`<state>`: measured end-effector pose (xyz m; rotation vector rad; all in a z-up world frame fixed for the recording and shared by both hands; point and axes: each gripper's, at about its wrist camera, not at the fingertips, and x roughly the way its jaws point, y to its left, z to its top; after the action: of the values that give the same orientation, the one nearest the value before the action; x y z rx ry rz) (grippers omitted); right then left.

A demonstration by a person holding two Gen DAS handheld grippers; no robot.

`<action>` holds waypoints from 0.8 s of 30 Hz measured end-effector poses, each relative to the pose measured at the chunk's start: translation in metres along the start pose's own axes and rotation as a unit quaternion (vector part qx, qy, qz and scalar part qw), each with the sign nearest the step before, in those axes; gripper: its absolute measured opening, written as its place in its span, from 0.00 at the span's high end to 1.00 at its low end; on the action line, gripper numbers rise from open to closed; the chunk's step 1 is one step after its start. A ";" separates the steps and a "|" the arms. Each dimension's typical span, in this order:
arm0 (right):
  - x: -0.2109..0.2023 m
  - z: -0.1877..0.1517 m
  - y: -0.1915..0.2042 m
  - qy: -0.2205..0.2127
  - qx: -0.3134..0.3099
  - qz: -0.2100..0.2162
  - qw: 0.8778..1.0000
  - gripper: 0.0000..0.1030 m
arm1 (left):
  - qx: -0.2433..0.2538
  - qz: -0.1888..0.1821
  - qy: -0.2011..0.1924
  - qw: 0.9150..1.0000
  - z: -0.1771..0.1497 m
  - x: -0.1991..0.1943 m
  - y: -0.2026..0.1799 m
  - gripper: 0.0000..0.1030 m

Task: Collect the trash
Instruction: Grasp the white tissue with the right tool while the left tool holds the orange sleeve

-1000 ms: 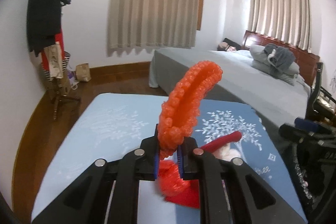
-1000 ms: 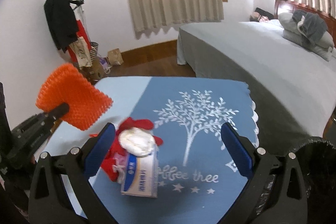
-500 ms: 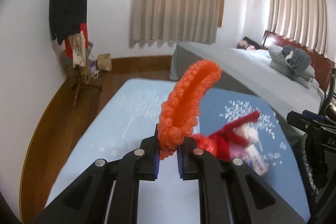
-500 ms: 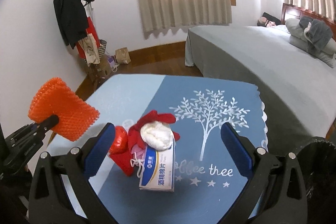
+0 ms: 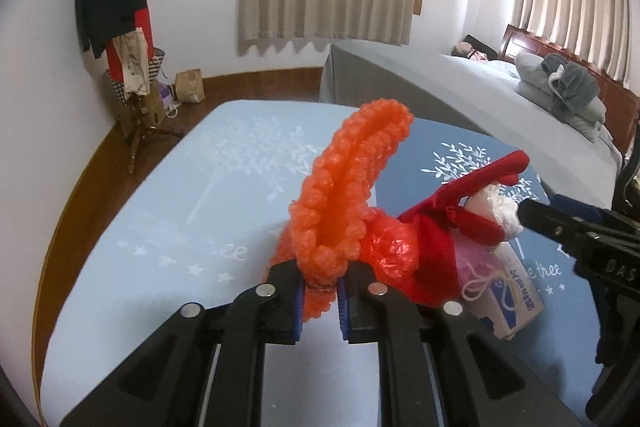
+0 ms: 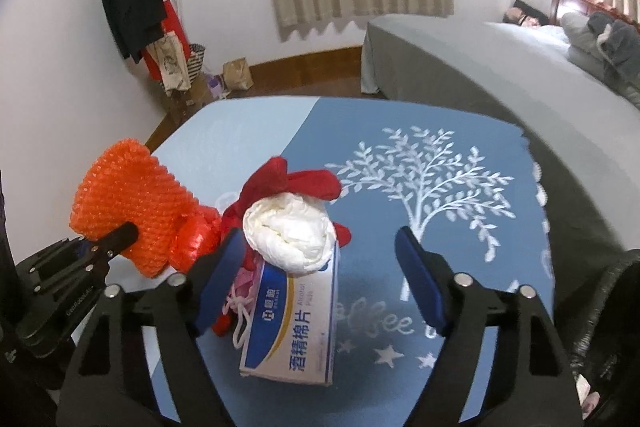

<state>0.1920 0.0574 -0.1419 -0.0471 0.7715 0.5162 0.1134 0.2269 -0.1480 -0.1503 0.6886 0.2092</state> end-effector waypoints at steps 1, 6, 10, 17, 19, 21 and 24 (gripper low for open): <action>0.005 0.000 0.001 0.005 -0.001 0.004 1.000 0.32 | -0.002 -0.002 0.002 1.000 0.000 0.001 0.001 0.87; 0.021 -0.002 0.004 0.018 -0.005 0.019 1.000 0.36 | -0.006 -0.007 0.009 1.000 0.000 0.005 0.004 0.87; 0.031 -0.001 0.009 0.035 -0.011 0.039 0.999 0.46 | -0.011 -0.011 0.011 1.000 0.003 0.006 0.007 0.87; 0.025 0.001 0.011 0.036 -0.008 0.061 0.997 0.60 | -0.015 -0.011 0.008 1.000 0.005 0.002 0.008 0.87; 0.017 0.002 0.008 0.030 -0.006 0.062 0.998 0.61 | -0.017 -0.010 0.004 1.000 0.006 -0.002 0.010 0.87; 0.007 0.003 0.007 0.022 -0.004 0.062 0.998 0.61 | -0.018 -0.009 -0.001 1.000 0.008 -0.008 0.011 0.87; -0.009 0.004 0.003 0.010 -0.002 0.059 0.998 0.62 | -0.020 -0.006 -0.010 1.000 0.009 -0.019 0.011 0.87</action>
<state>0.1877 0.0573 -0.1329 -0.0101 0.7967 0.6305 0.1020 0.2369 -0.1293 -0.1907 0.6635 0.2125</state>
